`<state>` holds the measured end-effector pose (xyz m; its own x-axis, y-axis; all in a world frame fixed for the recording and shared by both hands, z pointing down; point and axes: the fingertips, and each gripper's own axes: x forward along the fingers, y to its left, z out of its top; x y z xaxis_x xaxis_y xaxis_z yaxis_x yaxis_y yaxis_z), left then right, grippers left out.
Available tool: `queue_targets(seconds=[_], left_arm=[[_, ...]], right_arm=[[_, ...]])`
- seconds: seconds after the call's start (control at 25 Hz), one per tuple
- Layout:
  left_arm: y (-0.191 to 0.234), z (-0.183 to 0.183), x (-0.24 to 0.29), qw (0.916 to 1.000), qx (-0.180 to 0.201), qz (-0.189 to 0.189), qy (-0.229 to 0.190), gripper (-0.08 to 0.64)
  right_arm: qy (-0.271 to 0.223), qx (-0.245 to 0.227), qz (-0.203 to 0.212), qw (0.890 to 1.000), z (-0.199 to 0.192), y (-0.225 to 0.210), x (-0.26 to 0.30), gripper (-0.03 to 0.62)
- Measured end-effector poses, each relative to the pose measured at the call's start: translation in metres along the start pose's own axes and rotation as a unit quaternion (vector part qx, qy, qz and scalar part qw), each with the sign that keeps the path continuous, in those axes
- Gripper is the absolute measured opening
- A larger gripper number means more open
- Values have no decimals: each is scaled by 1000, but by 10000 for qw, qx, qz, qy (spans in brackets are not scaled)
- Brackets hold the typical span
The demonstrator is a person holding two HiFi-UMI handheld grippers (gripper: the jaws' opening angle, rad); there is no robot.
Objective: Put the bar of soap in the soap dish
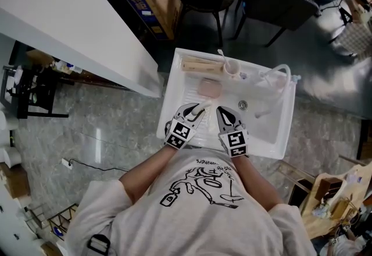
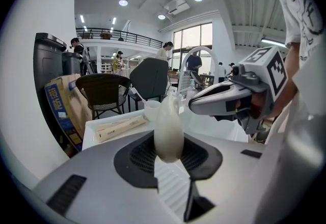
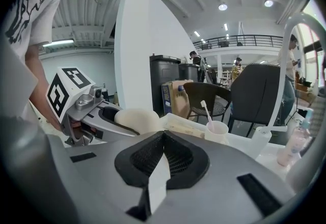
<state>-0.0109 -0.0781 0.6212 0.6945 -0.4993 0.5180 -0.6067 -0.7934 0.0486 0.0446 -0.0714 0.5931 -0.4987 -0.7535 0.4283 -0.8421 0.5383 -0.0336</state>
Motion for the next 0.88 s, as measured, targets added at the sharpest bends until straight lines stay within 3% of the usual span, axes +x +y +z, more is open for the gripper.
queue_targets(seconds=[0.88], left_arm=[[9, -10, 38, 9993, 200, -108, 307, 103]], right_arm=[[442, 101, -36, 9990, -35, -17, 41, 21]])
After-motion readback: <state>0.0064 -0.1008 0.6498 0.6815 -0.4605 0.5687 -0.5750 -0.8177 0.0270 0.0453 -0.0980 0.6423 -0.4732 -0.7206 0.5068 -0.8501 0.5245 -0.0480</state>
